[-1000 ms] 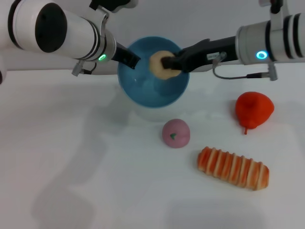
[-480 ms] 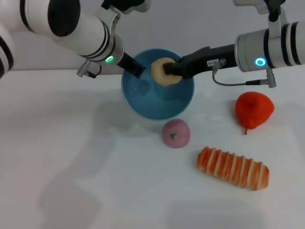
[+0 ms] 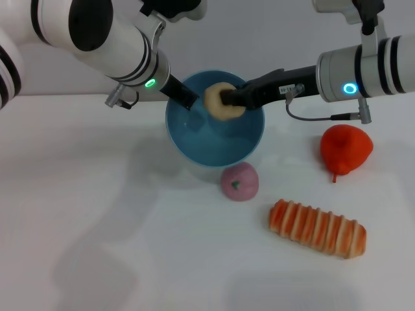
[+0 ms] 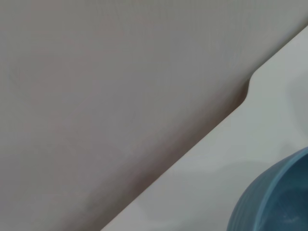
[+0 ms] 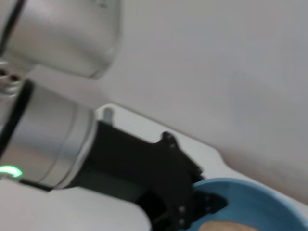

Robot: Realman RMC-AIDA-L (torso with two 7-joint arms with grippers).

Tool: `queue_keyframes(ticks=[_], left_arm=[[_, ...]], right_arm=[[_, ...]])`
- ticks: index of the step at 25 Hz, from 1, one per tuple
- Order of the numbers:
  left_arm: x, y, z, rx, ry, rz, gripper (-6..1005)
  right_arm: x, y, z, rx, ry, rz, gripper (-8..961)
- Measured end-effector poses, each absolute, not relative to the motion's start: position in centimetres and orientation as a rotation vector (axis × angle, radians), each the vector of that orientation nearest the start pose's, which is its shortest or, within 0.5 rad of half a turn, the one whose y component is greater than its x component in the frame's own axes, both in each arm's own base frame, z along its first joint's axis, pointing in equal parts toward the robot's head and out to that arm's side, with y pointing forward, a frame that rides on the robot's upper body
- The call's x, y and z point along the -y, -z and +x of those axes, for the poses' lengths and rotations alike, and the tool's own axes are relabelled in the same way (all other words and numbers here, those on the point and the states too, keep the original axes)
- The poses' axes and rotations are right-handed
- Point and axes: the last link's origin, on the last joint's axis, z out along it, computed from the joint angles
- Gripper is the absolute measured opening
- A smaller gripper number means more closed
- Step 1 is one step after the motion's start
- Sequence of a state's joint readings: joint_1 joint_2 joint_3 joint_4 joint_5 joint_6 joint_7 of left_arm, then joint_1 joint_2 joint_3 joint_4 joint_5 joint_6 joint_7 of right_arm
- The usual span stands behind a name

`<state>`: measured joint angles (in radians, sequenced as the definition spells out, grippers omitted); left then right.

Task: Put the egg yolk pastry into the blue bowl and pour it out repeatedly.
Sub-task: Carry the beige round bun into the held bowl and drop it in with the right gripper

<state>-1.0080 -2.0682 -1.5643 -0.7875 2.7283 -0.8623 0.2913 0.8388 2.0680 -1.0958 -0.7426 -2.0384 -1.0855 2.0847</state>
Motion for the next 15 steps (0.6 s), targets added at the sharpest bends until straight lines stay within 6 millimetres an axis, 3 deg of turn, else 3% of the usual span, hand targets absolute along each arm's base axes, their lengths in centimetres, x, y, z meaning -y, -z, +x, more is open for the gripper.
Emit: queue_keyframes(ticks=[4, 10, 15], left_arm=[[-46.0, 5.8, -12.2, 0.677, -0.310, -2.305, -1], [-46.1, 5.8, -12.3, 0.679, -0.310, -2.304, -1], [-46.2, 5.8, -12.2, 0.672, -0.294, -2.300, 0]], right_arm=[[-43.7, 2.8, 15.4, -0.913, -0.388, -2.582, 49], [-43.7, 2.4, 15.5, -0.900, -0.396, -2.572, 257], [-43.1, -0.2, 15.7, -0.798, -0.435, -2.525, 491]])
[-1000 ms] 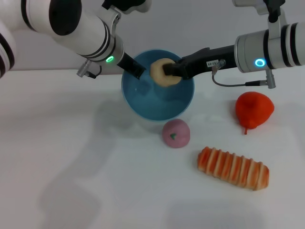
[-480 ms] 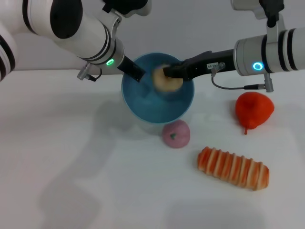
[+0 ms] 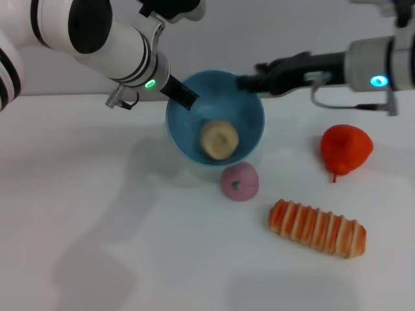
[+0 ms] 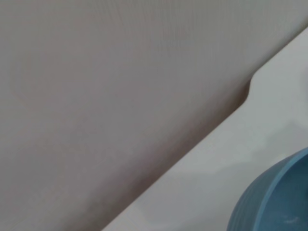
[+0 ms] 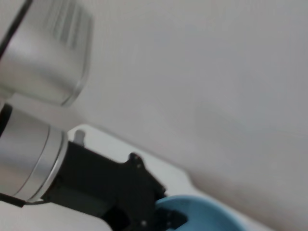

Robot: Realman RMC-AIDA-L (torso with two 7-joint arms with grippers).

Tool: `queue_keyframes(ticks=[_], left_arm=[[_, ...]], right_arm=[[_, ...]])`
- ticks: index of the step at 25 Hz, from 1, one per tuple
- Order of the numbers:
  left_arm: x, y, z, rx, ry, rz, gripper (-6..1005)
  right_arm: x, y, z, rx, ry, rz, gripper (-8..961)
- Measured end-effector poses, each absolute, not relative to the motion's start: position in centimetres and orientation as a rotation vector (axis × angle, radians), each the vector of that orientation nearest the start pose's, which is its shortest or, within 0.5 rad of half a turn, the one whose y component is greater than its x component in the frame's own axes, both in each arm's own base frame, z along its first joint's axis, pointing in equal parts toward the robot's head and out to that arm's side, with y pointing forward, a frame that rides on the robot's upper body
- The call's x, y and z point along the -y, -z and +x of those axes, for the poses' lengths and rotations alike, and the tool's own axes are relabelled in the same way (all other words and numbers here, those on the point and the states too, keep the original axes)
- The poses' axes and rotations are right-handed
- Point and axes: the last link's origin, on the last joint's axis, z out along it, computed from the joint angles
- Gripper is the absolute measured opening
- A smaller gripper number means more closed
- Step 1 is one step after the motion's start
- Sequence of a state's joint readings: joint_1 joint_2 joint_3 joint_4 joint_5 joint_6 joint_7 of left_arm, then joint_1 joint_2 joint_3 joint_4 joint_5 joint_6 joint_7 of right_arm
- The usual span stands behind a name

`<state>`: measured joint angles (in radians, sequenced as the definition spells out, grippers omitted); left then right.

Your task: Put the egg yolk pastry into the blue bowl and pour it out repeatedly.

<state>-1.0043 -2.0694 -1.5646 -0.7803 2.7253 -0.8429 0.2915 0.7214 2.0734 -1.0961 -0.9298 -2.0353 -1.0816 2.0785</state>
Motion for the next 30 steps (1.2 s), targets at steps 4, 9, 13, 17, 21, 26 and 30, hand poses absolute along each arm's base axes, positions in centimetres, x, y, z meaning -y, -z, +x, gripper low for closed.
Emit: queue_keyframes(ticks=[4, 9, 13, 17, 21, 26, 30], left_arm=[[-46.3, 5.7, -12.5, 0.672, -0.278, -2.291, -1], [-46.4, 5.7, -12.6, 0.662, -0.259, -2.282, -1], [-46.5, 5.8, -12.5, 0.646, -0.252, -2.282, 0], [-46.6, 5.7, -12.4, 0.639, -0.245, -2.279, 0], [-46.7, 5.8, -12.2, 0.613, -0.235, -2.277, 0], [-46.8, 6.1, -11.8, 0.568, -0.212, -2.278, 0], [-46.8, 6.2, -11.6, 0.562, -0.210, -2.280, 0]], right_arm=[[-42.0, -2.7, 17.0, -0.636, -0.463, -2.468, 503], [-40.3, -4.6, 20.2, -0.495, -0.503, -2.388, 526], [-38.8, -5.6, 23.9, -0.425, -0.492, -2.279, 564], [-36.9, -6.6, 27.6, -0.440, -0.547, -2.134, 574], [-35.0, -7.9, 31.2, -0.541, -0.571, -2.006, 575], [-33.4, -8.2, 34.7, -0.611, -0.570, -1.886, 575], [-32.0, -8.5, 36.8, -0.522, -0.574, -1.718, 576]])
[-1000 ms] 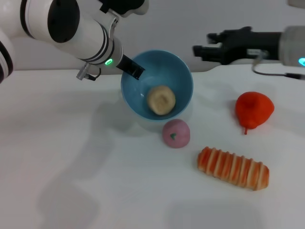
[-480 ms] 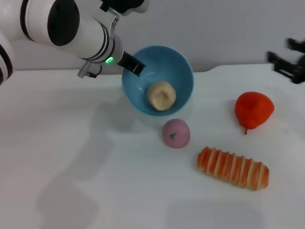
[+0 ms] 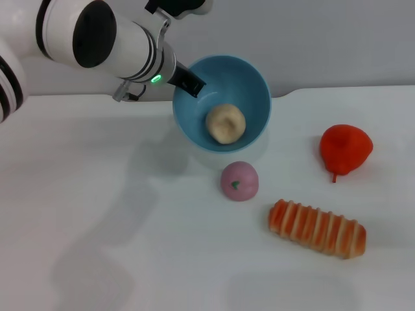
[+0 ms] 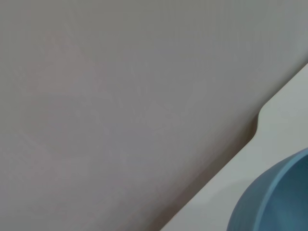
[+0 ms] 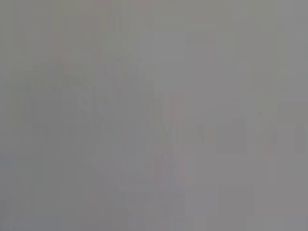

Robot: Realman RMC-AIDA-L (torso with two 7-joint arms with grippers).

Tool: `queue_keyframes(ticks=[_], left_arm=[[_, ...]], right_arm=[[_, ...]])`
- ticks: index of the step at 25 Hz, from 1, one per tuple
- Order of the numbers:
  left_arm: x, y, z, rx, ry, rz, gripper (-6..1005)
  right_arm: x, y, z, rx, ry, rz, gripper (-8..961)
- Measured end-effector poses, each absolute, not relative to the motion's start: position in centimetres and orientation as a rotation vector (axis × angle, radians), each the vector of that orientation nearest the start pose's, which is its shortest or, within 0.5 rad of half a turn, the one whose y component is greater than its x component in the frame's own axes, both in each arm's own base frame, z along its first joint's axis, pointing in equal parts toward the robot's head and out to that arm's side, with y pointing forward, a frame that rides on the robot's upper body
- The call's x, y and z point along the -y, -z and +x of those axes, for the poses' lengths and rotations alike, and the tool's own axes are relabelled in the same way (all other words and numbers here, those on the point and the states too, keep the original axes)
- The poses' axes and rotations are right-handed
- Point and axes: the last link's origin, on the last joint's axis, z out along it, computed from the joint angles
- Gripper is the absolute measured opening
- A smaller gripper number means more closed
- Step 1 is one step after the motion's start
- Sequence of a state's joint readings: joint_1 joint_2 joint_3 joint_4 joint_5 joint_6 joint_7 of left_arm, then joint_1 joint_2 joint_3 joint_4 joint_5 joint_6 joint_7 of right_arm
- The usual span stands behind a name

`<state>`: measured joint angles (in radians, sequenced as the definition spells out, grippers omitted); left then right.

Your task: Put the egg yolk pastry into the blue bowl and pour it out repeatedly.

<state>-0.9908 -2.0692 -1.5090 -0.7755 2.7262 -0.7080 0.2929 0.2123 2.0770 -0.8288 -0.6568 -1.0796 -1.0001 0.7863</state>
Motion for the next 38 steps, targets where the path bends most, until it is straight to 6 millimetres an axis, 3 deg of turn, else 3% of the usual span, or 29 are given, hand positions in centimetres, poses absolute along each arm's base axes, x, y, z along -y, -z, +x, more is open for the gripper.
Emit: queue_keyframes(ticks=[3, 9, 13, 22, 33, 38], left_arm=[[-46.8, 6.2, -11.3, 0.550, -0.207, -2.283, 0], [-47.1, 6.2, -10.2, 0.508, -0.165, -2.280, -1], [-47.2, 6.4, -7.9, 0.387, -0.077, -2.280, -1], [-45.8, 6.9, -2.0, 0.034, 0.334, -2.210, -1], [-43.1, 7.1, -0.2, -0.154, 0.725, -2.080, 0], [-43.2, 7.4, 1.3, -0.178, 0.765, -2.082, 0]], right_arm=[[-30.3, -8.8, 38.6, -0.476, -0.562, -1.530, 575], [-29.6, -8.1, 39.6, -0.516, -0.550, -1.477, 574], [-29.3, -7.2, 40.0, -0.563, -0.554, -1.471, 576], [-29.7, -5.9, 39.7, -0.598, -0.577, -1.486, 574], [-30.9, -5.0, 38.7, -0.608, -0.609, -1.509, 575], [-31.0, -4.9, 38.6, -0.609, -0.611, -1.511, 575]])
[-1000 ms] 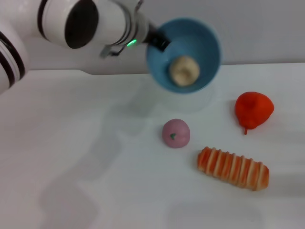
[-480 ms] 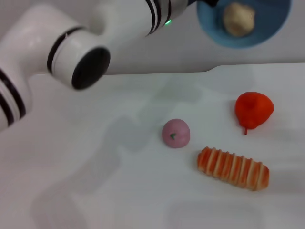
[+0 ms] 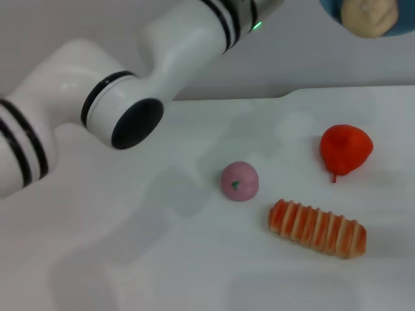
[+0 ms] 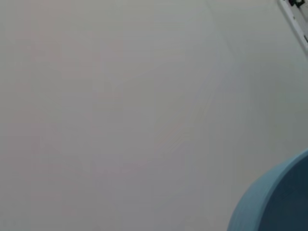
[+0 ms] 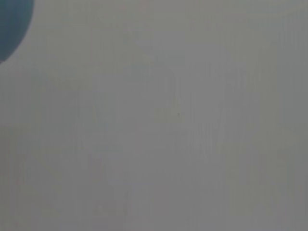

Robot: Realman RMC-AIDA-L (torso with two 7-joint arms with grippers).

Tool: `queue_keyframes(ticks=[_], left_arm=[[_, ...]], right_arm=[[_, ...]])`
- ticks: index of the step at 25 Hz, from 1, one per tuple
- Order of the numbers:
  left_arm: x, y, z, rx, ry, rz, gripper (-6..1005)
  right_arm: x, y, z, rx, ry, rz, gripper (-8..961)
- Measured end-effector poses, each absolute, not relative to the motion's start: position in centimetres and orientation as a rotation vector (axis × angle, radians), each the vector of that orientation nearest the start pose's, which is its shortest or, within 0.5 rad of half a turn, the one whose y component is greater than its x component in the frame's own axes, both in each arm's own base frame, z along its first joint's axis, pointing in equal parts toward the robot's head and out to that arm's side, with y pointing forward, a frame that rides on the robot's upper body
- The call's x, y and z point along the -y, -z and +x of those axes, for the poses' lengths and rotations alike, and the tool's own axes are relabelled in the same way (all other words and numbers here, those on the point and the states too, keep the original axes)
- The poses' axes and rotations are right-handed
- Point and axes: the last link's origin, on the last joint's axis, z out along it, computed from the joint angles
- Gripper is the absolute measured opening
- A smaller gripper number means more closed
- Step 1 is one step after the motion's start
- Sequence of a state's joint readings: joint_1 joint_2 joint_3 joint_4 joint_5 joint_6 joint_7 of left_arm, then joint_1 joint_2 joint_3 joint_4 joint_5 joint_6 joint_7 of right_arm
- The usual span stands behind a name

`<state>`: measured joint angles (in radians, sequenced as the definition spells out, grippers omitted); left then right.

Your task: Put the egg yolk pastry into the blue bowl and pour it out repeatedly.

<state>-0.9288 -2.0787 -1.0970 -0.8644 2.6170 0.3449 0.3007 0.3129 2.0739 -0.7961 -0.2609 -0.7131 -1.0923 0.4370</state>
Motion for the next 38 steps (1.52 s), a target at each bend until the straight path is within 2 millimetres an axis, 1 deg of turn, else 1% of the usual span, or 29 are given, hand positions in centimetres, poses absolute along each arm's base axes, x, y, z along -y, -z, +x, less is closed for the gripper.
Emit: queue_keyframes(ticks=[3, 5, 7, 10, 12, 15, 18, 24, 30, 35, 38], left_arm=[[-43.7, 8.1, 2.1, -0.186, 0.742, -2.105, -1], [-43.8, 8.3, 2.7, -0.214, 0.744, -2.108, -1], [-43.5, 8.2, 3.3, -0.253, 0.783, -2.089, -1], [-43.3, 7.7, 3.6, -0.266, 0.846, -2.049, -1], [-42.9, 7.4, 3.4, -0.265, 0.925, -2.000, -1], [-42.6, 7.3, 3.2, -0.270, 0.945, -1.970, -1], [-42.5, 7.5, 2.8, -0.268, 0.929, -1.949, -1], [-41.8, 8.1, 2.9, -0.309, 0.912, -1.947, -1], [-40.7, 7.9, 2.2, -0.364, 0.977, -1.881, 0], [-40.9, 8.0, 2.3, -0.328, 0.957, -1.878, 0], [-41.6, 8.9, 2.7, -0.256, 0.888, -1.956, 0]], right_arm=[[-31.0, -4.9, 38.6, -0.610, -0.612, -1.511, 575], [-31.0, -4.8, 38.6, -0.611, -0.612, -1.511, 576], [-31.0, -4.8, 38.6, -0.611, -0.612, -1.511, 576], [-31.0, -4.8, 38.6, -0.614, -0.615, -1.511, 576], [-31.1, -4.8, 38.6, -0.615, -0.617, -1.511, 576], [-31.1, -4.8, 38.5, -0.614, -0.618, -1.511, 574], [-31.2, -4.8, 38.5, -0.612, -0.620, -1.513, 574], [-31.4, -4.8, 38.3, -0.608, -0.621, -1.515, 574], [-31.3, -4.6, 38.4, -0.615, -0.620, -1.518, 574], [-31.4, -4.6, 38.3, -0.613, -0.620, -1.519, 575], [-31.4, -4.6, 38.3, -0.613, -0.620, -1.519, 575]])
